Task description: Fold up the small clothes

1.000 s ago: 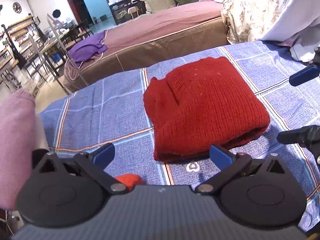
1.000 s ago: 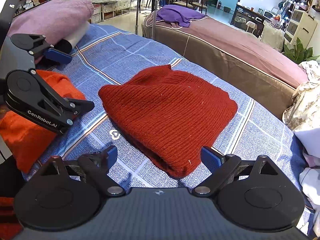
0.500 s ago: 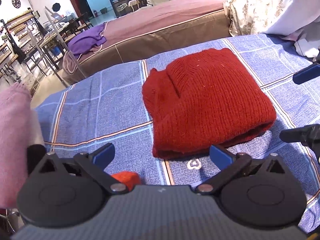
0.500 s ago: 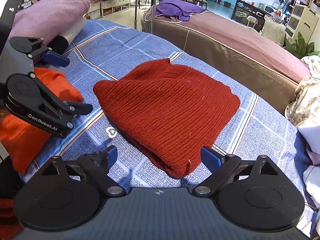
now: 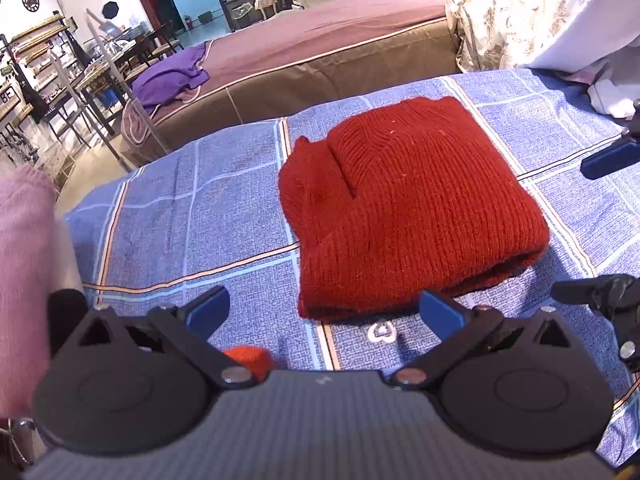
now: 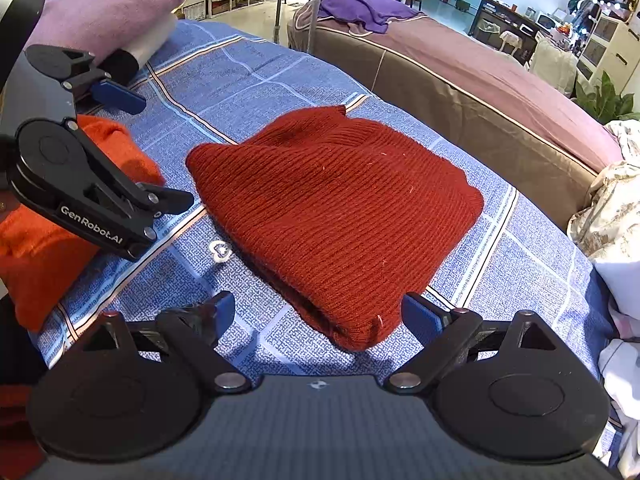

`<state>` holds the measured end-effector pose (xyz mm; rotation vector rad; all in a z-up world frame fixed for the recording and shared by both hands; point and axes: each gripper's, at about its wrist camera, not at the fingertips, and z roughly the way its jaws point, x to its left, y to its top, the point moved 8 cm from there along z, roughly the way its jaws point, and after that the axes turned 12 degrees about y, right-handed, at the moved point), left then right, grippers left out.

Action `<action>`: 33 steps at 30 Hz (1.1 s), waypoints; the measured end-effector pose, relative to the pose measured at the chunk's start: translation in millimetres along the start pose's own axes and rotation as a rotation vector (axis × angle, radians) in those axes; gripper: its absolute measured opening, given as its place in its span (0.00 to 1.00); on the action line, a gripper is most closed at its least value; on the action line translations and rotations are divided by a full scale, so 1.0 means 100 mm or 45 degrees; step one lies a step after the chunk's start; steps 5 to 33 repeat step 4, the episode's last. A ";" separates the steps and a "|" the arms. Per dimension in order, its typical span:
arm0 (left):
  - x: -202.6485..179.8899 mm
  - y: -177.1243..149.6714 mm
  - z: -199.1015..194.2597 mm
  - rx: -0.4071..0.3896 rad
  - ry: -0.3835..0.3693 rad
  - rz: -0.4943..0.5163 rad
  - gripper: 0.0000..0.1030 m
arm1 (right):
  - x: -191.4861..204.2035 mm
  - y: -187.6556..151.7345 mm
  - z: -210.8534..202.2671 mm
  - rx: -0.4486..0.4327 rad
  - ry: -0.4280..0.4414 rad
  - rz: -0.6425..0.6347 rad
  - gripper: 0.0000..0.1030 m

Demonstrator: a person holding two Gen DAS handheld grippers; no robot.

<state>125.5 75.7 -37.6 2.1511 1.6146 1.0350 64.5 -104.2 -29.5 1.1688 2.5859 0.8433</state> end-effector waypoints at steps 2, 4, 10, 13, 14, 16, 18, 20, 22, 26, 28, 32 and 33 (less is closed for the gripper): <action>0.00 0.02 -0.04 -0.040 -0.015 -0.018 1.00 | 0.01 0.00 0.00 0.001 -0.004 -0.004 1.00; 0.00 0.03 -0.03 -0.033 0.009 -0.001 1.00 | 0.01 0.00 0.00 0.006 -0.007 -0.002 1.00; 0.00 0.03 -0.03 -0.033 0.009 -0.001 1.00 | 0.01 0.00 0.00 0.006 -0.007 -0.002 1.00; 0.00 0.03 -0.03 -0.033 0.009 -0.001 1.00 | 0.01 0.00 0.00 0.006 -0.007 -0.002 1.00; 0.00 0.03 -0.03 -0.033 0.009 -0.001 1.00 | 0.01 0.00 0.00 0.006 -0.007 -0.002 1.00; 0.00 0.03 -0.03 -0.033 0.009 -0.001 1.00 | 0.01 0.00 0.00 0.006 -0.007 -0.002 1.00; 0.00 0.03 -0.03 -0.033 0.009 -0.001 1.00 | 0.01 0.00 0.00 0.006 -0.007 -0.002 1.00; 0.00 0.03 -0.03 -0.033 0.009 -0.001 1.00 | 0.01 0.00 0.00 0.006 -0.007 -0.002 1.00; 0.00 0.03 -0.03 -0.033 0.009 -0.001 1.00 | 0.01 0.00 0.00 0.006 -0.007 -0.002 1.00; 0.00 0.03 -0.03 -0.033 0.009 -0.001 1.00 | 0.01 0.00 0.00 0.006 -0.007 -0.002 1.00; 0.00 0.03 -0.03 -0.033 0.009 -0.001 1.00 | 0.01 0.00 0.00 0.006 -0.007 -0.002 1.00; 0.00 0.03 -0.03 -0.033 0.009 -0.001 1.00 | 0.01 0.00 0.00 0.006 -0.007 -0.002 1.00; 0.00 0.03 -0.03 -0.033 0.009 -0.001 1.00 | 0.01 0.00 0.00 0.006 -0.007 -0.002 1.00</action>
